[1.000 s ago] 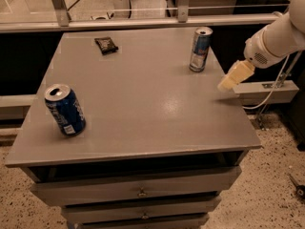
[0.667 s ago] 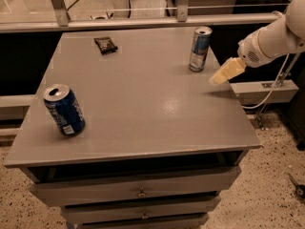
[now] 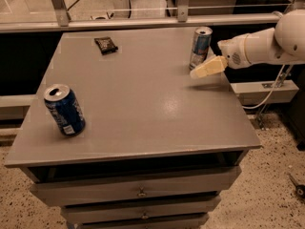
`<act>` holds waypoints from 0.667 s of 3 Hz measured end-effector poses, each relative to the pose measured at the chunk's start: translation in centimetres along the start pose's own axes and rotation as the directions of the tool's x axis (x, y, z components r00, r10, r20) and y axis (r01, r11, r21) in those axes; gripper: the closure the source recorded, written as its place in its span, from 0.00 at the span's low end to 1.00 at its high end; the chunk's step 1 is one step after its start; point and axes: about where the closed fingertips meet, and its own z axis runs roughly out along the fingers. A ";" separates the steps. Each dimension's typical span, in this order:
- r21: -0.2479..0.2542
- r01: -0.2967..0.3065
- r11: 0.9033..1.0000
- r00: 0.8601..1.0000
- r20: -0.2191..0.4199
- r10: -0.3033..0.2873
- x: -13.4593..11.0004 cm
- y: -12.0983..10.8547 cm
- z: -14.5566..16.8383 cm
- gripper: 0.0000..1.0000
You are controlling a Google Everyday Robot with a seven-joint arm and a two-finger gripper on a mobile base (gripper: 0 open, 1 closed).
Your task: Move redbull can near pepsi can
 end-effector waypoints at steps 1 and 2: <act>-0.018 0.026 1.000 0.993 0.114 -0.024 -1.7 0.6 1.3 0.09; -0.022 0.059 0.998 0.980 0.192 -0.053 -3.0 1.3 1.9 0.27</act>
Offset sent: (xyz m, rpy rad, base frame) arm 0.0106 0.0421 0.0249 0.1721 -0.2316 0.0987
